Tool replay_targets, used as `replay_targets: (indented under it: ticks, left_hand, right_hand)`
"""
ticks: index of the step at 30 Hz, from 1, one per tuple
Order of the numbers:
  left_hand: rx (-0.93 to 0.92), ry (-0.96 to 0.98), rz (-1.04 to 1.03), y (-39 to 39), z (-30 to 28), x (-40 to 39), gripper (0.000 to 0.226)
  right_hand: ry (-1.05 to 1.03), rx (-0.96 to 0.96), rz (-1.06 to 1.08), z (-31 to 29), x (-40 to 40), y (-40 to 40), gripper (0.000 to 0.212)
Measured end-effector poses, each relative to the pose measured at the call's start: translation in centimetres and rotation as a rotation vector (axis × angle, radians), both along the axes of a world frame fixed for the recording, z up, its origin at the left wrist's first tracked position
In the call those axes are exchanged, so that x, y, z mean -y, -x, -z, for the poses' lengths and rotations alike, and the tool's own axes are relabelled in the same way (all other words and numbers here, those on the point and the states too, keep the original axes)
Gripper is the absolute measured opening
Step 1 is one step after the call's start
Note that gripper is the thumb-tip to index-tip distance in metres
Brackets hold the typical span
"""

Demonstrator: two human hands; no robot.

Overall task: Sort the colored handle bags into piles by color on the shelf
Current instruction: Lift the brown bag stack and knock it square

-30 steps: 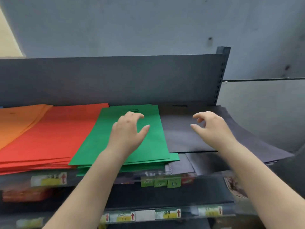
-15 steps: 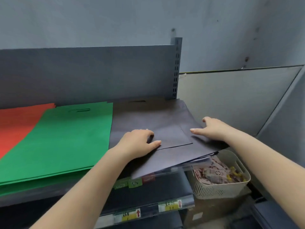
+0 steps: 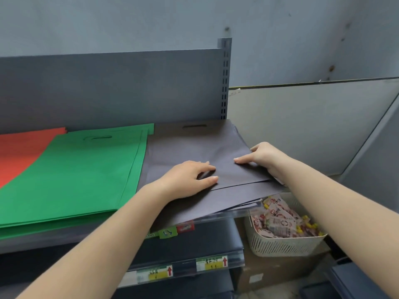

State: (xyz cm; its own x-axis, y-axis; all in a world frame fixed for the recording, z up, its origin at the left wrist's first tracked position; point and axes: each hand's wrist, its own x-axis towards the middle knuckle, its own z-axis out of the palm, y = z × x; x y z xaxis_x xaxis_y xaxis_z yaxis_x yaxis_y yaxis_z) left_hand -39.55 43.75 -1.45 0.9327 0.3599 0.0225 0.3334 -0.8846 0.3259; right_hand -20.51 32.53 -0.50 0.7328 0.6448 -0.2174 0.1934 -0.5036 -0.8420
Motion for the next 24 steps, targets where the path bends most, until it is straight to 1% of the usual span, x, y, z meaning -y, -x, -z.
replay_targets:
  ticks: [3,5,7,10,13,15,18,22,24]
  left_hand:
    - [0.066,-0.007,0.002,-0.1,-0.1,-0.1,0.042]
    - [0.118,-0.011,-0.021,0.0,-0.3,-0.5,0.037]
    - [0.188,-0.001,-0.083,0.2,-0.7,-1.3,0.033]
    - [0.256,-0.071,-0.205,1.0,-0.7,-2.9,0.029]
    - [0.252,-0.144,-0.324,1.6,0.2,-3.7,0.029]
    - [0.266,-0.127,-0.385,1.4,0.8,-4.0,0.028]
    - [0.303,-0.048,-0.453,0.8,0.9,-4.4,0.031]
    - [0.227,0.025,-0.476,0.8,1.2,-5.3,0.039]
    - [0.195,0.006,-0.473,0.9,1.6,-5.5,0.041]
  right_hand:
    - [-0.046,-0.094,-0.037,-0.1,0.2,-0.2,0.051]
    - [-0.111,-0.106,-0.067,0.0,0.3,-0.4,0.039]
    - [-0.184,-0.109,-0.09,0.0,0.4,-0.6,0.032]
    - [-0.282,-0.08,-0.082,0.1,1.0,-1.6,0.034]
    - [-0.34,-0.046,-0.087,0.3,2.4,-3.4,0.036]
    - [-0.347,-0.063,-0.115,0.7,3.4,-4.5,0.034]
    - [-0.327,-0.073,-0.132,1.1,4.4,-5.7,0.034]
    - [-0.343,-0.105,-0.098,1.0,6.0,-7.9,0.041]
    - [-0.343,-0.138,-0.087,1.0,6.8,-8.9,0.043]
